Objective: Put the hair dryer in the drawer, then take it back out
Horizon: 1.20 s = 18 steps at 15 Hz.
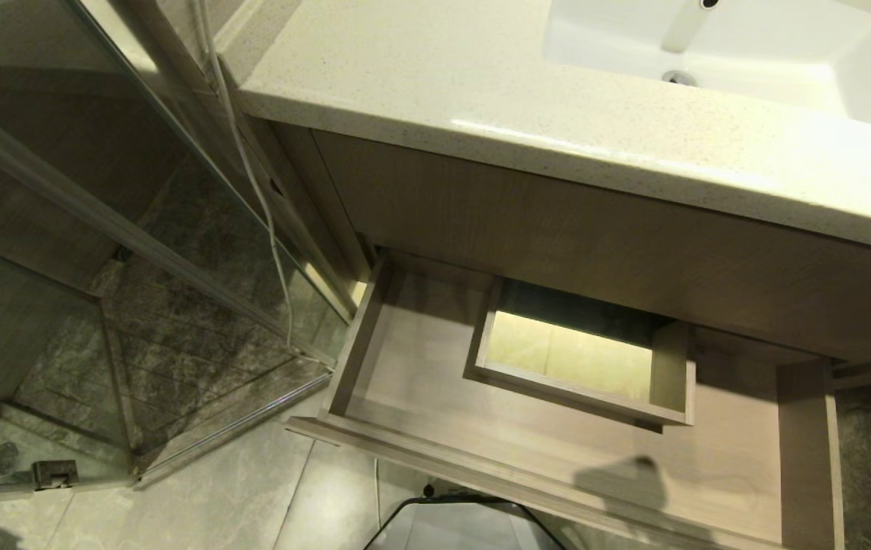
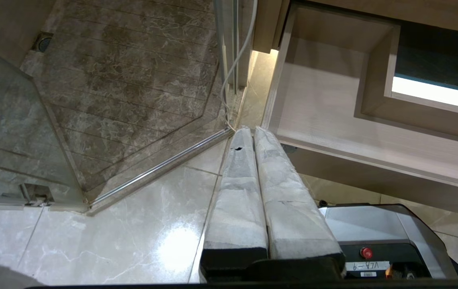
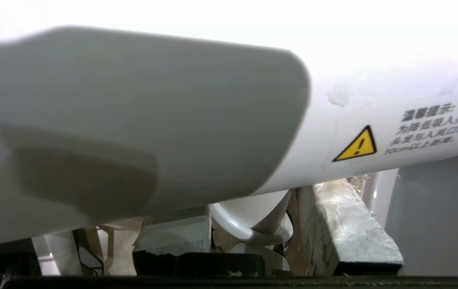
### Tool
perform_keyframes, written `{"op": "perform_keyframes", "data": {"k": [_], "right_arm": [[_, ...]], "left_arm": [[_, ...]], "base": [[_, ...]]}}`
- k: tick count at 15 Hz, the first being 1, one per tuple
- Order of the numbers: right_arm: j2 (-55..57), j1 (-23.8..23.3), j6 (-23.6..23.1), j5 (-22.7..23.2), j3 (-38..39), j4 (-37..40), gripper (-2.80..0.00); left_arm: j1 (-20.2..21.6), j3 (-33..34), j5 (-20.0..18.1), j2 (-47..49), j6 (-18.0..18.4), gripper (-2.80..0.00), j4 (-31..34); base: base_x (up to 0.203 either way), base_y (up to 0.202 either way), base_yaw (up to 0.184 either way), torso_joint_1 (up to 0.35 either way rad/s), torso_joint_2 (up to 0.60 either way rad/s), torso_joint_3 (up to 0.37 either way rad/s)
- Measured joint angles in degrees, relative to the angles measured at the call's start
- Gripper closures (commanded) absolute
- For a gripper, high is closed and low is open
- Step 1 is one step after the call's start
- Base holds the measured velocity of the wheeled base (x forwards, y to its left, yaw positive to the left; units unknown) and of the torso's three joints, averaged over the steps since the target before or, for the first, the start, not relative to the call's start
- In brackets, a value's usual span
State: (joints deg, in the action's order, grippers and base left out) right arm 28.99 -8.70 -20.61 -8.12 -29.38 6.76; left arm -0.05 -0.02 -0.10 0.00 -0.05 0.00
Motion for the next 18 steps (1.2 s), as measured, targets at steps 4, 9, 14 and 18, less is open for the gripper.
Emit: {"op": "perform_keyframes", "data": {"k": [4, 9, 14, 18], "right_arm": [[-0.09, 0.2, 0.02, 0.07, 0.48, 0.44, 0.0], [-0.27, 0.28, -0.09, 0.05, 0.75, 0.33, 0.0], [-0.33, 0.37, -0.33, 0.11, 0.78, 0.46, 0.0], [-0.24, 0.3, -1.16, 0.18, 0.72, 0.77, 0.0]], "left_arm": [[-0.05, 0.0, 0.0, 0.0, 0.02, 0.0, 0.0], [-0.05, 0.02, 0.0, 0.0, 0.05, 0.0, 0.0], [-0.05, 0.02, 0.02, 0.0, 0.0, 0.0, 0.0], [-0.08, 0.02, 0.02, 0.0, 0.05, 0.0, 0.02]], "base": [[0.0, 0.0, 0.0, 0.0, 0.0, 0.0], [0.0, 0.0, 0.0, 0.0, 0.0, 0.0], [0.005, -0.005, 0.138, 0.003, 0.0, 0.0], [0.0, -0.011, 0.122, 0.002, 0.0, 0.002]]}}
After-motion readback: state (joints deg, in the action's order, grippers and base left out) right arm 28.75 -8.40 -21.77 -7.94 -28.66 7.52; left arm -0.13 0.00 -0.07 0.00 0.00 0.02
